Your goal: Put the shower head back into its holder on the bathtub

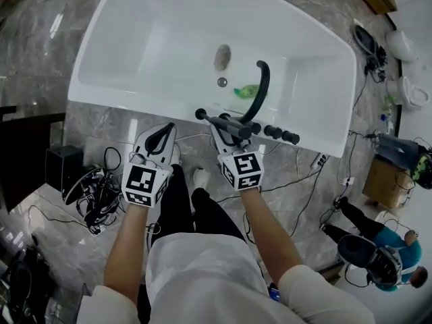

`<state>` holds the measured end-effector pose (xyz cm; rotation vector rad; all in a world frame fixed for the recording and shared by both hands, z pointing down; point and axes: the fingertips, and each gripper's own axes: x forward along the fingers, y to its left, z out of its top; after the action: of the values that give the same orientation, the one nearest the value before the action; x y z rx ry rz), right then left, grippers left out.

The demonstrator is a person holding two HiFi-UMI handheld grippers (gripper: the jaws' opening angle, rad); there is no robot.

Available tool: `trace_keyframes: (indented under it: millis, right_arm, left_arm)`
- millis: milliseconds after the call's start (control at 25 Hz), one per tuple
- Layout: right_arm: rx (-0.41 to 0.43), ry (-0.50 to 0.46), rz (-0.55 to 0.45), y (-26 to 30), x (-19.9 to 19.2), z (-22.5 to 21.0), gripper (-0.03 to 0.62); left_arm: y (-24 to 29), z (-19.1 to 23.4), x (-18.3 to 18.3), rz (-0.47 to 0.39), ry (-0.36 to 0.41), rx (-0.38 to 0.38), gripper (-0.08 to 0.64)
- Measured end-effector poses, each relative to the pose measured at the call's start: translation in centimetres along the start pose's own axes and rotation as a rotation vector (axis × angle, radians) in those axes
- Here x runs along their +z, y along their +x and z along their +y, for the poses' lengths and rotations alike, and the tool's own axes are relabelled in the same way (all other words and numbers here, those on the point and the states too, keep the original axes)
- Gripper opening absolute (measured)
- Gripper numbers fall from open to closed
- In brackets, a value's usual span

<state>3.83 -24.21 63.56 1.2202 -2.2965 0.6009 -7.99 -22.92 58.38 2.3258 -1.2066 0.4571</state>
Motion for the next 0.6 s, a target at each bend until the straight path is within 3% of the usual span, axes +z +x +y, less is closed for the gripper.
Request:
trace_keyframes:
  millis: [600]
  right_arm:
    - [-0.048, 0.026, 0.046, 4.3, -4.6, -0.1, 0.143]
  left_arm:
    - [2.5, 0.7, -3.0, 0.033, -0.007, -0.048, 0.009]
